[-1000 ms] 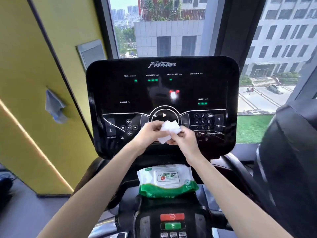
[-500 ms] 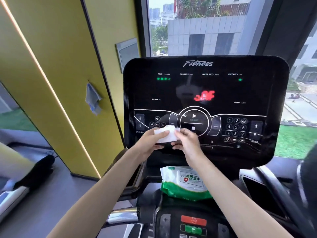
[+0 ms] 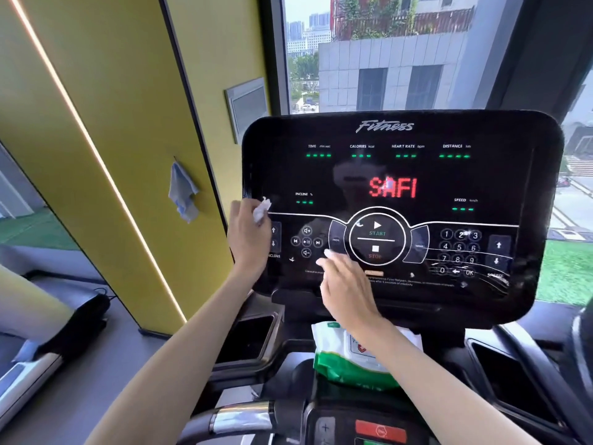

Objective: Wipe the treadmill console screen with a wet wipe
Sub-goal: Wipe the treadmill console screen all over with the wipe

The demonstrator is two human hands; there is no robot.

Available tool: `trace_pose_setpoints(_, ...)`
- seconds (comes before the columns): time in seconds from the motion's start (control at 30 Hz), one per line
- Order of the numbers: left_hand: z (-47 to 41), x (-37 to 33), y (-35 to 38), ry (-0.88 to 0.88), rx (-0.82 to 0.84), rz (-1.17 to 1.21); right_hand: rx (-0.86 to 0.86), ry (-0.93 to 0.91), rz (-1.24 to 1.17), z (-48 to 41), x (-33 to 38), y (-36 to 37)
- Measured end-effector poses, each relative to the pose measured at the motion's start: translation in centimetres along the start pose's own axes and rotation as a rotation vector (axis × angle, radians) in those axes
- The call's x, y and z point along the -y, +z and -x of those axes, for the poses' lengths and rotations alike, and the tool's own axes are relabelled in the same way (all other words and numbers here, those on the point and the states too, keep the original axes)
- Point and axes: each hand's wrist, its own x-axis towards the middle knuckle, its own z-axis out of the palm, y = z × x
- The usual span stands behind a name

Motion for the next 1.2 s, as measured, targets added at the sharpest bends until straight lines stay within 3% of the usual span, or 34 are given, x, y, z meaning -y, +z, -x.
trace_pose_setpoints(0.07,-0.2,1.3,1.5,0.232,0.023,-0.134,0.081,-0.085,0.133,0.7,-0.2,0.9)
trace_pose_setpoints(0.2,2.0,2.5,3.1,0.463,0.132,-0.230,0.198,-0.138,0.235,1.7,-0.7,1.5)
trace_pose_setpoints(0.33,4.6,4.2,1.9,0.805,0.476,-0.266,0.257,-0.153,0.267,1.9,-1.3,1.8)
trace_pose_setpoints(0.4,2.5,4.4,1.5,0.633,0.457,-0.229,0.254,-0.161,0.268,2.0,-1.3,1.9)
trace_pose_setpoints(0.47,0.8,4.1,1.3,0.360,0.298,-0.128,0.251,-0.153,0.263,2.1,-1.1,2.1)
trace_pose_setpoints(0.5,0.8,3.7,1.4,0.326,0.296,-0.121,0.253,-0.147,0.267,2.1,-1.1,2.2)
trace_pose_setpoints(0.63,4.3,4.2,1.2,0.670,0.687,-0.201,0.260,-0.140,0.284,2.1,-1.1,2.6)
trace_pose_setpoints(0.8,4.1,4.6,1.3,0.345,0.438,-0.080,0.227,-0.133,0.289,2.2,-0.9,2.7)
trace_pose_setpoints(0.9,6.2,4.3,1.2,0.559,0.595,-0.122,0.230,-0.135,0.302,2.3,-0.9,2.7)
trace_pose_setpoints(1.03,5.0,5.4,1.4,0.266,0.361,-0.016,0.214,-0.133,0.290,2.3,-0.9,2.7)
trace_pose_setpoints(1.13,6.4,5.6,1.6,0.460,0.556,-0.067,0.217,-0.130,0.278,2.4,-1.0,2.8)
trace_pose_setpoints(1.2,6.4,6.1,1.3,0.428,0.559,-0.082,0.214,-0.137,0.274,2.4,-1.2,2.8)
